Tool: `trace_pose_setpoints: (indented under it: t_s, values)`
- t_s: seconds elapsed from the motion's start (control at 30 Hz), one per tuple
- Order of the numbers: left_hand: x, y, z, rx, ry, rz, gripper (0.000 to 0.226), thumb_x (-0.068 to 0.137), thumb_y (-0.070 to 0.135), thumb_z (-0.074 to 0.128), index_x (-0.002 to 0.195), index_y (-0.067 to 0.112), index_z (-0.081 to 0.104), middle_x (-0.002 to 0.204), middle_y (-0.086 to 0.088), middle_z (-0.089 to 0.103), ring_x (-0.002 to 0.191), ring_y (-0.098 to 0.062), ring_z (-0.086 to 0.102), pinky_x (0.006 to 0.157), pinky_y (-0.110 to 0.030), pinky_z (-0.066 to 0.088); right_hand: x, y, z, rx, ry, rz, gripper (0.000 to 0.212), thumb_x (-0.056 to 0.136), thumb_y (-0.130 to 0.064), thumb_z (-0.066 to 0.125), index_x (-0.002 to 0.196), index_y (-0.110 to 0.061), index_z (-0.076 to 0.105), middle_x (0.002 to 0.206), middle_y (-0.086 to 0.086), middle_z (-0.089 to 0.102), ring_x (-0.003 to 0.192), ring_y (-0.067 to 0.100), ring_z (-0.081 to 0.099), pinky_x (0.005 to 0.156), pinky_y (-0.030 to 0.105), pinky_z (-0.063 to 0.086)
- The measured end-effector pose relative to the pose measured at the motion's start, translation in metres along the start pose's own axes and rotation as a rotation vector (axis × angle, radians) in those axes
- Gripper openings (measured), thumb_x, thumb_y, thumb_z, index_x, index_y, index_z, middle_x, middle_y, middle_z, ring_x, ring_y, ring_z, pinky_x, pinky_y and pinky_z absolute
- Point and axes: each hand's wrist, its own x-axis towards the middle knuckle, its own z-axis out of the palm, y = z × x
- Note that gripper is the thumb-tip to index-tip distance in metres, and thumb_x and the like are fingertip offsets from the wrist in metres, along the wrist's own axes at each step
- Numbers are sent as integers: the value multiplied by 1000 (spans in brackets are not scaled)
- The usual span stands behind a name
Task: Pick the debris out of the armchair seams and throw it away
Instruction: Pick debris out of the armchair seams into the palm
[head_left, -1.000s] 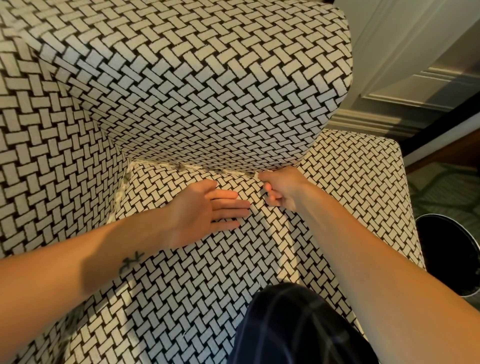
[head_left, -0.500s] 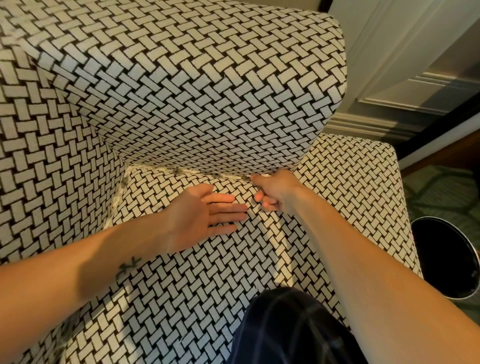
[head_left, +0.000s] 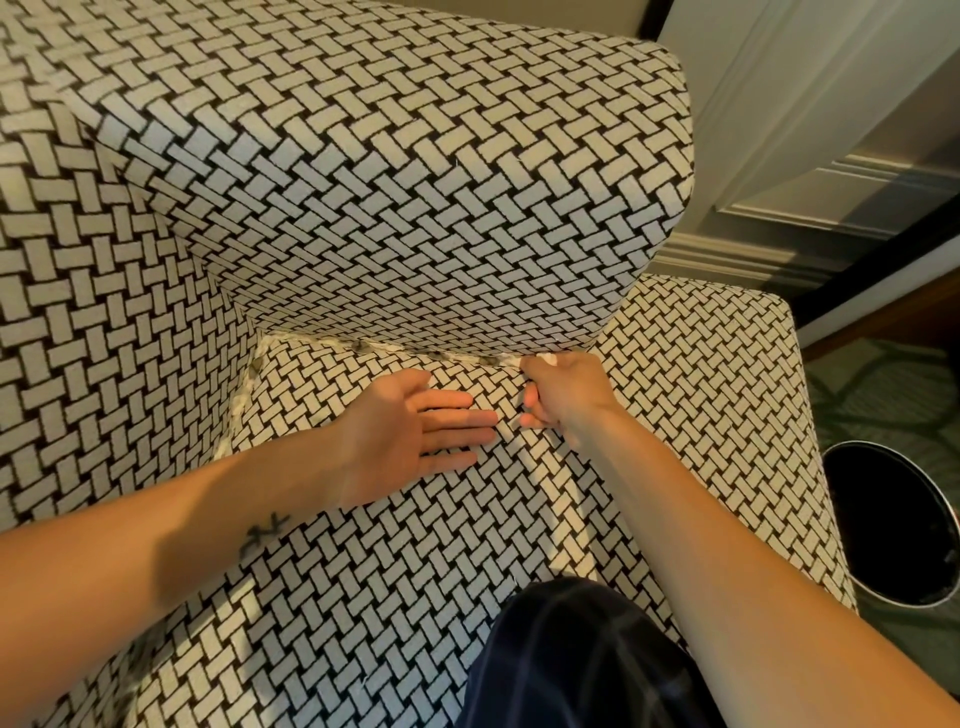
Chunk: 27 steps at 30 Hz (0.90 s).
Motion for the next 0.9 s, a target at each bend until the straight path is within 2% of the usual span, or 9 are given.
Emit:
trace_pose_setpoints:
  t_s: [0.2,0.33,0.43,0.5,0.57,0.67,0.73,0.8,0.9]
  values:
    - [-1,1,1,-11,2,-3,54,109,38,25,136,0,53,122,-22,73,117,-35,69,105,-50,50,-15,6,-7,65,18,-63,16,103,-16,57,93,-6,64,49,4,55,42,17,43,47,26,56]
    - [-2,1,1,-14,4,-1,53,108,38,27,136,0,52,121,-22,73,117,-34,69,103,-49,51,-30,13,-13,92,-18,-106,20,103,-18,56,94,-3,67,47,3,51,37,12,40,50,28,56]
    - [-3,1,2,-12,-1,5,52,108,37,29,136,0,52,121,-22,73,117,-35,69,103,-49,51,-42,20,-15,83,-46,-159,17,103,-18,55,103,-9,69,49,4,51,43,19,39,54,31,57]
    - [-3,1,3,-17,4,11,50,107,36,31,136,0,52,121,-22,73,117,-36,69,105,-50,50,-48,25,-15,8,-73,-221,20,104,-22,53,110,-13,70,50,5,53,46,22,45,58,35,60]
    - [-3,1,4,-22,8,11,49,107,35,33,135,0,52,120,-23,73,117,-36,69,107,-51,49,-53,28,-13,-97,-82,-273,22,105,-26,51,114,-20,70,52,6,56,48,23,56,58,32,58]
    - [-1,1,3,-28,-8,2,48,107,36,35,135,1,52,121,-22,73,117,-36,69,109,-51,48,-57,32,-14,-155,-67,-308,25,105,-27,52,93,-20,72,54,10,59,49,24,62,51,27,51]
    - [-1,1,2,-23,-13,-3,48,107,36,35,135,1,53,121,-21,73,118,-35,68,108,-50,48,-60,33,-15,-190,-64,-335,32,104,-28,53,78,-15,66,56,10,61,49,23,62,50,26,50]
    - [0,1,2,-26,-8,-9,48,106,36,36,134,1,53,120,-21,74,117,-35,69,106,-49,49,-63,34,-17,-249,-81,-367,32,105,-27,52,79,-13,65,57,9,61,47,19,60,48,21,45]
    - [0,0,1,-50,5,-6,44,106,33,40,133,1,54,118,-23,74,116,-37,69,105,-50,50,-66,35,-15,-316,-128,-418,23,105,-26,52,95,-17,71,57,4,61,43,10,51,42,18,37]
